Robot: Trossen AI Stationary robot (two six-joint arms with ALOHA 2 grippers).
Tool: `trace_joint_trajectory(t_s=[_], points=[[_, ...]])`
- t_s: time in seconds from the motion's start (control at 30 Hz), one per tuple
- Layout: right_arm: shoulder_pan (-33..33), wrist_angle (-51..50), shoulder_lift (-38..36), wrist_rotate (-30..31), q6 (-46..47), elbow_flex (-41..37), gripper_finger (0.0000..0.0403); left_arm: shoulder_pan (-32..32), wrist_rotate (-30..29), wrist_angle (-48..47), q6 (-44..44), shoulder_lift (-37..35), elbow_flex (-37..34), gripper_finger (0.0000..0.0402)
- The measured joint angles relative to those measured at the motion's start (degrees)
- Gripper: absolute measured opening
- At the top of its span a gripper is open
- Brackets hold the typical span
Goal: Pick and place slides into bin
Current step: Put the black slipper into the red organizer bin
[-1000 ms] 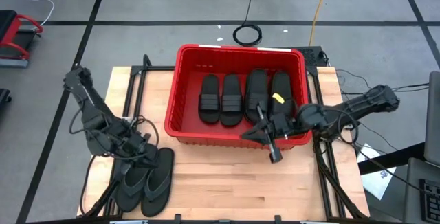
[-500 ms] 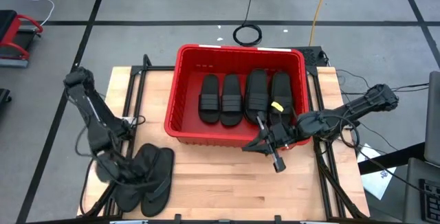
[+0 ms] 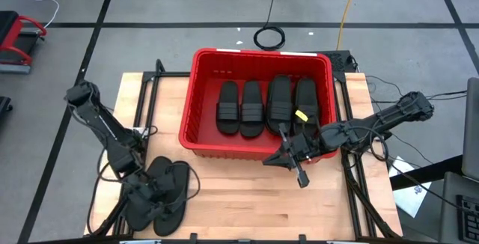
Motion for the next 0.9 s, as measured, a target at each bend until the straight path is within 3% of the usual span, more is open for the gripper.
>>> trace_joint_trajectory(t_s=[0.23, 0.4, 0.57, 0.9], points=[[0.00, -0.02, 0.00, -0.02, 1.46, 0.02, 0.0000, 3.85, 0.52, -4.35, 4.97, 0.77, 0.00, 0.0288], [0.00, -0.04, 0.00, -0.02, 3.54, 0.02, 0.0000, 5.69, 2.22, -4.22, 8.10, 3.07, 0.00, 0.0325], [0.00, -0.09, 0.00, -0.02, 4.26, 0.02, 0.0000, 6.66, 5.31, -4.34, 6.47, 6.08, 0.00, 0.0317], [0.00, -1.46, 0.00, -0.02, 3.85, 0.04, 0.0000, 7.63, 11.33, -4.12, -1.16, 10.30, 0.00, 0.0240]])
